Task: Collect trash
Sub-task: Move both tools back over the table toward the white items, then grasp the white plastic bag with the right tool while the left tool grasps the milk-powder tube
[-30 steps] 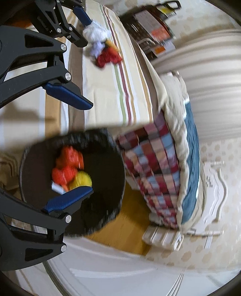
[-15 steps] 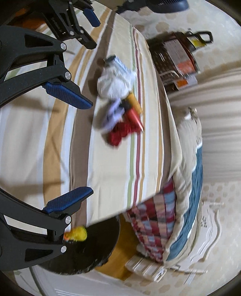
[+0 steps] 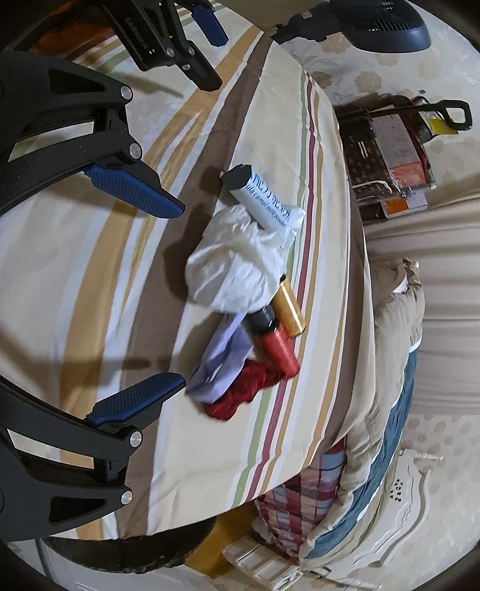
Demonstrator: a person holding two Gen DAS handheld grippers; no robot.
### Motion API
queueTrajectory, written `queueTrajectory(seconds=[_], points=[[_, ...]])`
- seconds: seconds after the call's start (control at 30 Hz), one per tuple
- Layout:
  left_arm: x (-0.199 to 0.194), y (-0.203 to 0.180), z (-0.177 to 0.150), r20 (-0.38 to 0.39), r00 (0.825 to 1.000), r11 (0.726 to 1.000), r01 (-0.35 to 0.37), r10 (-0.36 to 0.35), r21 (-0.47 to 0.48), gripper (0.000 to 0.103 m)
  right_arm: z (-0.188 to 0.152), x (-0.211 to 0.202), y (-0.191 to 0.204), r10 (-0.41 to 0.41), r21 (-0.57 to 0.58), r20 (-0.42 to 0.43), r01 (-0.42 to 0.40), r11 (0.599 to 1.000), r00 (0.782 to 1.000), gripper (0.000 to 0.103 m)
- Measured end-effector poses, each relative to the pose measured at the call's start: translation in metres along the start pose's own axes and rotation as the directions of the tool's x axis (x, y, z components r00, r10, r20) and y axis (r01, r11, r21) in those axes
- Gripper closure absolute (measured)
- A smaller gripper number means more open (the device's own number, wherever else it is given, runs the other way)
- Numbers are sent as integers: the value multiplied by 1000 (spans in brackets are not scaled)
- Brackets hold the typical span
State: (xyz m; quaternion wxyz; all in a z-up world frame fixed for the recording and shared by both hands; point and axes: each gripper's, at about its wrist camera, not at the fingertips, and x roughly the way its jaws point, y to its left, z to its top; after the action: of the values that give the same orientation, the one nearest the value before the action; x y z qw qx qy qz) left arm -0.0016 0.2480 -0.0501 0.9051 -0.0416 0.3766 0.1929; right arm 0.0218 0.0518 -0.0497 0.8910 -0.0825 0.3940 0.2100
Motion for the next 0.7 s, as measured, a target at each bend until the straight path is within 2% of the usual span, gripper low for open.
queueTrajectory(seconds=[0.2,0.43,0.57,0.7], points=[[5,10,2,-16,1000,999,12,-12,-30,17,12,15,14,-11,-19,-17,11,1000,1000,20],[8,9,3,-24,999,999,26,-27,-23,17,26,26,17,-36,-11,-15,35,999,999,22],[9,9,4,-28,999,999,28,-29,-22,17,30,32,18,-35,-15,-27,34,999,999,44],[9,7,5,-29,999,1000,27,-27,-12,17,29,30,21,-38,-29,-19,37,999,999,50]])
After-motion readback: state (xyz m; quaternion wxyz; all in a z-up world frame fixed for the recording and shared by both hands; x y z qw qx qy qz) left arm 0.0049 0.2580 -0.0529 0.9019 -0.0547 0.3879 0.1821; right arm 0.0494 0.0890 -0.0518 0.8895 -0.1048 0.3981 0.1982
